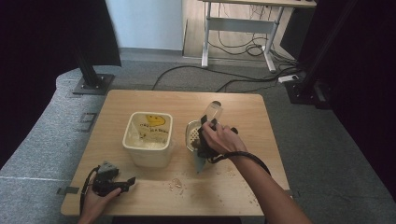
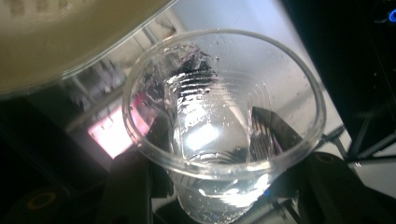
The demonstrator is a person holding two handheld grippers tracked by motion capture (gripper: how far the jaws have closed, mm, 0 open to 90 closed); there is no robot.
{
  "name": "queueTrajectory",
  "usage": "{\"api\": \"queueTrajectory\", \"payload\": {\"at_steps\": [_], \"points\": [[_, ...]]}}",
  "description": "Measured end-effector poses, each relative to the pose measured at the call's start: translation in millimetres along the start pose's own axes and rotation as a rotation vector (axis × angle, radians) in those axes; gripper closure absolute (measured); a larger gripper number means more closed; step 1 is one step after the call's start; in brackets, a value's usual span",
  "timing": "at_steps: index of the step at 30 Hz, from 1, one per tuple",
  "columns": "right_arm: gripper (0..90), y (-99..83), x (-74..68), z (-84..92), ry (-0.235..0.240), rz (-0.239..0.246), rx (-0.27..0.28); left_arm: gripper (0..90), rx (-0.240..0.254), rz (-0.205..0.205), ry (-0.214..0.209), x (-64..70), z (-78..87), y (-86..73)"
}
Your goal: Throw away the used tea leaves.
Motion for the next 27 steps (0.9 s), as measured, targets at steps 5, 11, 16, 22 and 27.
{"api": "queueTrajectory", "payload": {"at_steps": [5, 11, 16, 22, 27], "points": [[53.0, -16.1, 4.2, -9.9, 0.056, -0.172, -0.076, 13.8, -0.003, -0.007, 0.0, 0.8, 0.7, -1.1], [52.5, -31.7, -6.0, -5.5, 0.114, -0.362, -0.127, 13.6, -0.004, -0.01, 0.01, 0.8, -1.2, 0.3], [52.1, -37.9, 1.1, -2.0, 0.187, -0.706, -0.13, 13.6, -0.002, -0.007, 0.009, 1.5, -1.3, 0.2], [52.1, -46.9, 8.5, -2.1, 0.256, -1.019, -0.119, 13.7, 0.001, -0.005, 0.004, 1.2, -0.8, -0.3], [52.0, -53.9, 10.0, -1.7, 0.33, -1.33, -0.103, 13.7, 0.007, 0.004, -0.002, 0.9, -0.4, -0.3]]}}
Point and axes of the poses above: each handheld gripper's, and its own axes: z roughly backward along the jaws, y roughly out of its top, x roughly to its right, the point moved 4 cm from there along -z, roughly forward along the jaws, and after that the axes turned 12 degrees about -y, right-handed, at the moved point
